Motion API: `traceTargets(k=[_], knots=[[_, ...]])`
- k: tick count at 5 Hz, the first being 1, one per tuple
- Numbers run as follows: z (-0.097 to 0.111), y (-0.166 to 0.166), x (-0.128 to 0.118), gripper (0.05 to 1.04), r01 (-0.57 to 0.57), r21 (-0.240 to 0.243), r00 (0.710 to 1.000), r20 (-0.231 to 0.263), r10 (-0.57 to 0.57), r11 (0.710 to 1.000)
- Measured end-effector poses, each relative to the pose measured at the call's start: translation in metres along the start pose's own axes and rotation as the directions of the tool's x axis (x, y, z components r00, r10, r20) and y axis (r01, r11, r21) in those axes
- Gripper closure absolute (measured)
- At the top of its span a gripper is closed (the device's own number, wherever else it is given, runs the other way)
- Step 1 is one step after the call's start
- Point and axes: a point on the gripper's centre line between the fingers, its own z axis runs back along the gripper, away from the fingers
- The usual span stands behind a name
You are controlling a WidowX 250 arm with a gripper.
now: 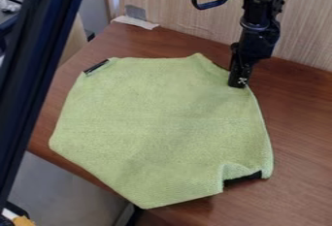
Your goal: Folding the cloth into two from top left to bottom
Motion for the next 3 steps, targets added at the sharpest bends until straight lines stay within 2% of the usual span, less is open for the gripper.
traceTargets(k=[1, 2, 3], knots=[[-0.0001, -0.0014, -0.0015, 0.916, -0.006, -0.005, 1.000, -0.007, 0.006, 1.000], [0.0000, -0.0020, -0.0029, 1.011, -0.007, -0.004, 1.000, -0.023, 0.007, 1.000], [0.0025, -0.0039, -0.0008, 1.024, -0.001, 0.002, 0.999, -0.033, 0.001, 1.000]])
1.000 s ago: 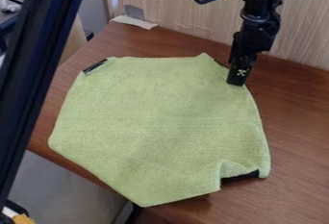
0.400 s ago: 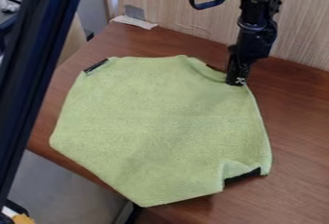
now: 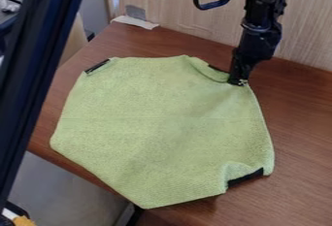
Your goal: Folding the cloth into two from top left to bottom
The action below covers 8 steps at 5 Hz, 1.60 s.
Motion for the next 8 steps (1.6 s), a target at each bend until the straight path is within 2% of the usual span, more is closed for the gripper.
traceTargets(k=[1, 2, 3, 4, 5, 7, 8], knots=[[0.002, -0.001, -0.003, 1.024, -0.004, 0.007, 1.000, -0.012, 0.004, 1.000], [0.014, -0.001, -0.003, 1.024, -0.010, 0.039, 1.000, -0.006, 0.010, 0.999], [0.034, -0.007, -0.003, 1.024, 0.004, 0.082, 1.000, -0.005, -0.003, 0.997], [0.056, -0.014, -0.007, 1.024, -0.010, 0.127, 0.999, -0.039, 0.015, 0.992], [0.076, -0.026, -0.016, 1.024, -0.039, 0.158, 0.999, -0.023, 0.043, 0.987], [0.084, -0.070, -0.036, 1.024, -0.043, 0.164, 0.999, -0.012, 0.046, 0.985], [0.079, -0.092, -0.047, 1.024, -0.063, 0.153, 0.998, 0.002, 0.063, 0.986]])
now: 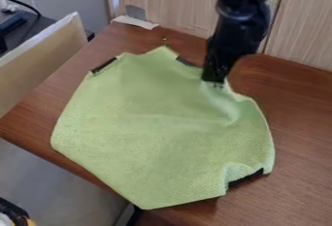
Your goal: Folding the cloth into two from top left to bottom
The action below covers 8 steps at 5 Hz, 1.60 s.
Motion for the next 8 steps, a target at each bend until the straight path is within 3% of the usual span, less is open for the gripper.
traceTargets(k=[3, 5, 6, 7, 8], knots=[[-0.037, -0.050, -0.026, 1.024, -0.010, 0.006, 1.000, 0.012, 0.010, 1.000], [-0.061, -0.062, -0.029, 1.024, -0.070, -0.045, 0.995, 0.075, 0.073, 0.997], [-0.064, -0.064, -0.033, 1.004, -0.072, -0.061, 0.996, 0.043, 0.075, 0.995], [-0.061, -0.063, -0.034, 0.852, -0.091, -0.084, 0.996, 0.003, 0.091, 0.992], [-0.060, -0.065, -0.036, 0.590, -0.116, -0.105, 0.993, -0.019, 0.115, 0.988]])
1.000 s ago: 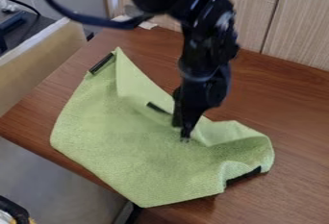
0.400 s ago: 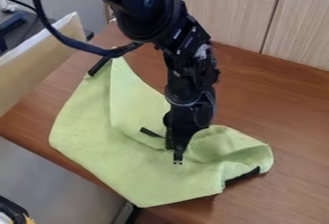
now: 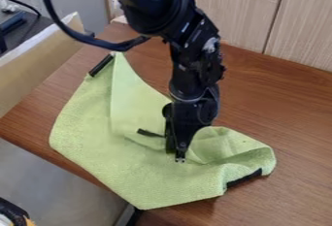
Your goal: Folding the cloth into two from top left to bottom
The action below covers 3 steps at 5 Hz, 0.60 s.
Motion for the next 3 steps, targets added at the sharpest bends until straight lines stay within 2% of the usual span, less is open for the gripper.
traceTargets(k=[1, 2, 3], knots=[[0.007, 0.003, 0.005, 0.282, 0.025, 0.016, 0.999, -0.029, -0.024, 1.000], [0.014, 0.005, 0.016, 0.075, 0.056, 0.037, 0.998, -0.025, -0.055, 0.998], [0.027, 0.011, 0.035, 0.076, 0.077, 0.072, 0.997, 0.004, -0.078, 0.994]])
